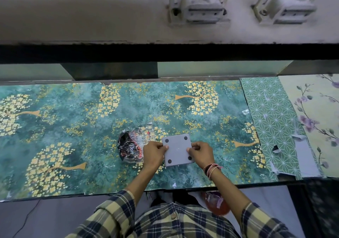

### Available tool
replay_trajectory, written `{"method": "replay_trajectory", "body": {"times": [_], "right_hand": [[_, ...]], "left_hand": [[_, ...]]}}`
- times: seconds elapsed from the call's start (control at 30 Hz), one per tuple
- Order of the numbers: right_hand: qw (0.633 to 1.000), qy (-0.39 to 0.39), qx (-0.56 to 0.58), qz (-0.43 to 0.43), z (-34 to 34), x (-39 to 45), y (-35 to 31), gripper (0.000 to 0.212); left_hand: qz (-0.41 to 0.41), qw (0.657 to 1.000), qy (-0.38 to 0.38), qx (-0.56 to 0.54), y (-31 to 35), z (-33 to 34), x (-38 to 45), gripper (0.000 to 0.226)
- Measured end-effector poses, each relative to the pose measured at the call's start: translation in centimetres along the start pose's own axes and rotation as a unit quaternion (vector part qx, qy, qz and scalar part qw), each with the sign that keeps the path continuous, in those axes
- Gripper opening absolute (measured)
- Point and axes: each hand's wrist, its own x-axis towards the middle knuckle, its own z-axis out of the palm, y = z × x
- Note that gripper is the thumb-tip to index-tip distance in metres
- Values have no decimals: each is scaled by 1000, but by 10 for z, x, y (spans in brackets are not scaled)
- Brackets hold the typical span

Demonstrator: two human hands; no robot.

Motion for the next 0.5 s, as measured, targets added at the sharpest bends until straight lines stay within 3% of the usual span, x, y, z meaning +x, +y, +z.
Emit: {"method": "replay_trajectory", "body": {"times": [0.17, 0.5], "right_hand": [[1000, 1, -14, -15, -1, 4, 1, 20], [999, 13, -13, -43, 6, 1, 2, 7]], "left_hand": [[-16, 1000, -2, -1, -2, -2, -2, 17], [-7, 1000, -28, -8, -5, -4, -6, 16]]}}
